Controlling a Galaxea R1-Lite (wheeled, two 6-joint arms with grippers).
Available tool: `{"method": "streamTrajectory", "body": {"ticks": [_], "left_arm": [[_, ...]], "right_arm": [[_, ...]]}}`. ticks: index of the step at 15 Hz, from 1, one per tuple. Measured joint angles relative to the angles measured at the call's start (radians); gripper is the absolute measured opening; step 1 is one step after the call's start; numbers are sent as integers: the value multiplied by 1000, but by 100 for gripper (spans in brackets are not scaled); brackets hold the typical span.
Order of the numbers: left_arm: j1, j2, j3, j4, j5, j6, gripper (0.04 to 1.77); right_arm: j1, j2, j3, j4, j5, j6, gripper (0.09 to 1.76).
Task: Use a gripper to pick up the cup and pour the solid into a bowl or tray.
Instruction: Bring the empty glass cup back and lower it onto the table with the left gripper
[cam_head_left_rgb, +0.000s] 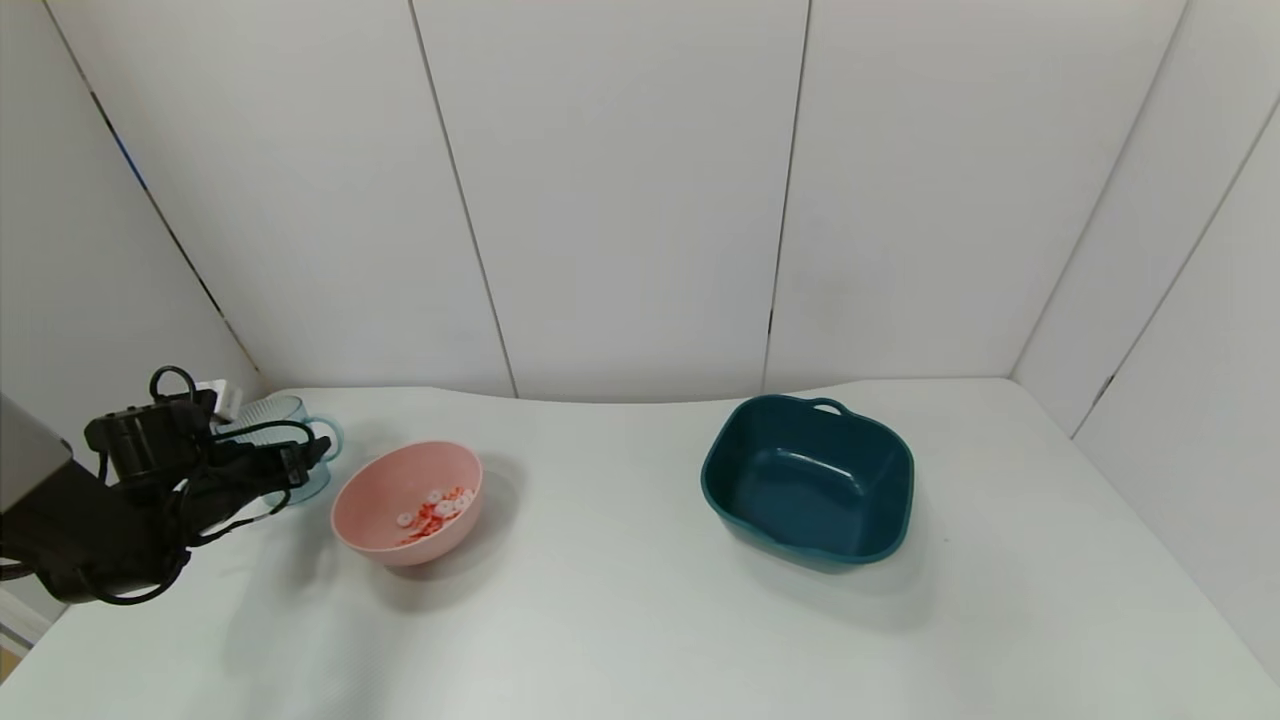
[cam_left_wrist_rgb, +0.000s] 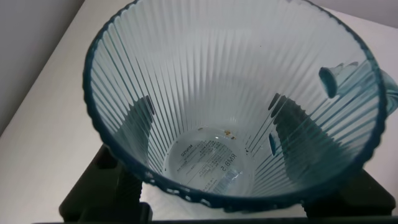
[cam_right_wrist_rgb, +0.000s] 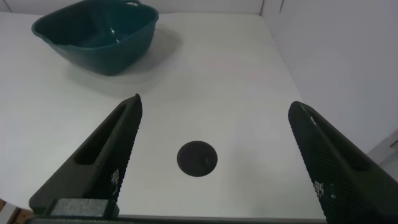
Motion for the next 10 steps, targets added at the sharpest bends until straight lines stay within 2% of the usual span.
{"method": "streamTrajectory", "body": {"ticks": [7,10], "left_arm": [[-1,5,9,-4,3,5,134],[-3,5,13,1,3,5,149]], "right_arm": [[0,1,0,0,0,0,171],[0,1,0,1,0,0,171]]}}
